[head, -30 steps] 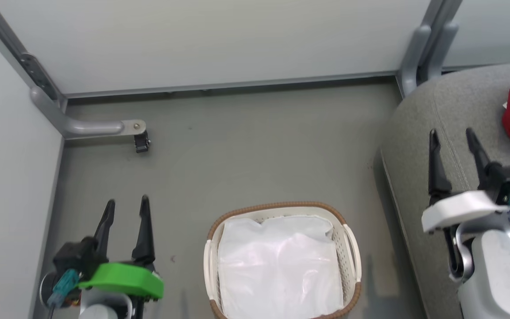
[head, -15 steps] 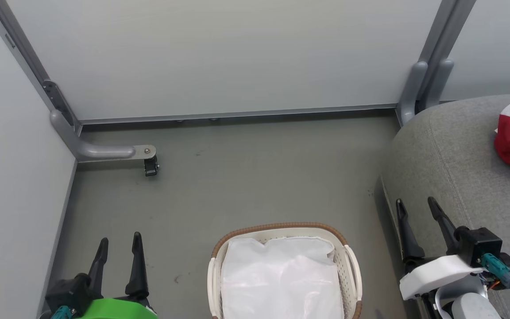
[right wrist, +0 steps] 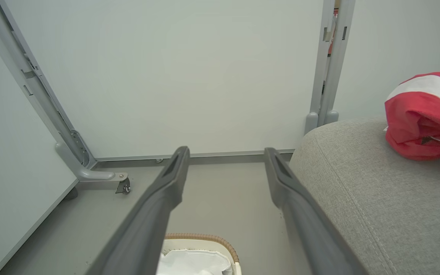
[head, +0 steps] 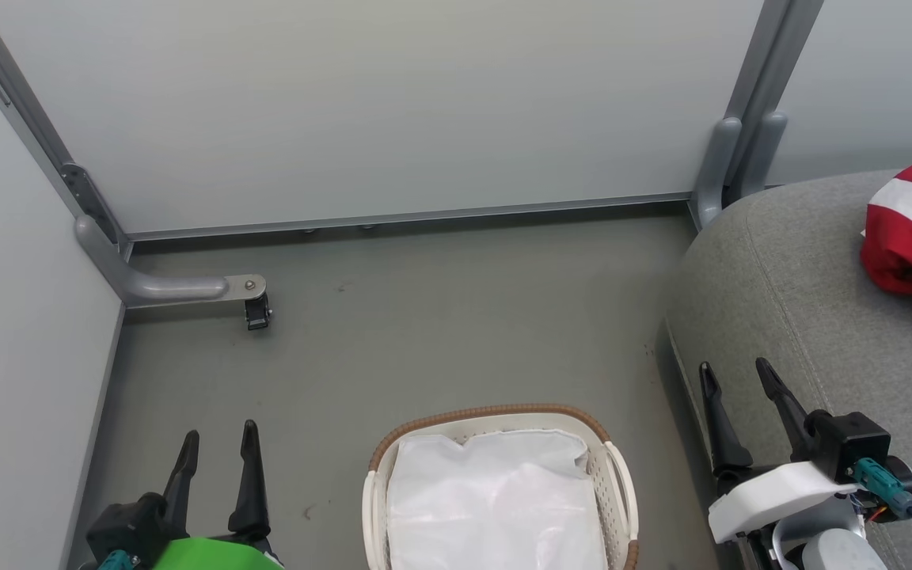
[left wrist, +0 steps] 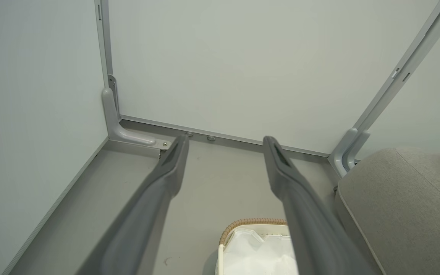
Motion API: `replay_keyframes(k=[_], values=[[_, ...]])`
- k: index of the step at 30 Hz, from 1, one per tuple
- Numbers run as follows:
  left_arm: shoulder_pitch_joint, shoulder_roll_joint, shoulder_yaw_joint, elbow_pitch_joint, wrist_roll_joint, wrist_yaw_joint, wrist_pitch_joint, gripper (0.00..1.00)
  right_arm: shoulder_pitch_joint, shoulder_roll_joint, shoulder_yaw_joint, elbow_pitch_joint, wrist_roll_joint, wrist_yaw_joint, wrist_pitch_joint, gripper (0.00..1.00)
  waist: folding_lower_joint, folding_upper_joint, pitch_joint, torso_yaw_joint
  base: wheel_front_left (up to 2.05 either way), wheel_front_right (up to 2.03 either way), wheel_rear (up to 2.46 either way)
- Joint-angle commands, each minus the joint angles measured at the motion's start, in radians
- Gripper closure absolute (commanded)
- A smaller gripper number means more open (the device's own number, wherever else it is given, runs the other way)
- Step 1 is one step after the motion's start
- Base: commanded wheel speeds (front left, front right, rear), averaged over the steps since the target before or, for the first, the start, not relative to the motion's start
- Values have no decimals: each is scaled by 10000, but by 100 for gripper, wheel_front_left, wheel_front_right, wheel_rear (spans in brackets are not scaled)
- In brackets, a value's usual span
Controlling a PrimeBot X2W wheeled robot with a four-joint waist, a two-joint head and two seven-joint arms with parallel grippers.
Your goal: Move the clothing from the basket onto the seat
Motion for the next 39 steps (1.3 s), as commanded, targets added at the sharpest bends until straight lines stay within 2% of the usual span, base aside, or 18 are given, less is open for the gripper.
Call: replay_keyframes(k=[1, 13, 14, 18, 39], values=[[44, 2, 2, 18, -39, -51, -7, 0, 130, -41, -15, -19, -3, -15, -48, 0, 1, 37, 3, 10, 0, 0, 0], [-4, 1, 26, -69, -174, -45, -7, 0, -30, -42, -81, -208, -100, -15, -48, 0, 1, 37, 89, 69, 0, 0, 0], [-2, -8, 23, -42, -159, -10, 0, 100, -13, 4, -65, -182, -82, 0, 2, 100, 1, 0, 79, 71, 0, 0, 0], [34, -29, -14, 260, -214, -9, 14, 100, 108, 57, -56, 124, -19, 0, 37, 100, 1, 0, 82, 69, 0, 0, 0], [-397, 134, 241, 151, -3680, -13, 862, 100, -52, 31, -432, 95, 3720, -2, 1031, 100, 1, 6, 64, -71, 0, 0, 0]])
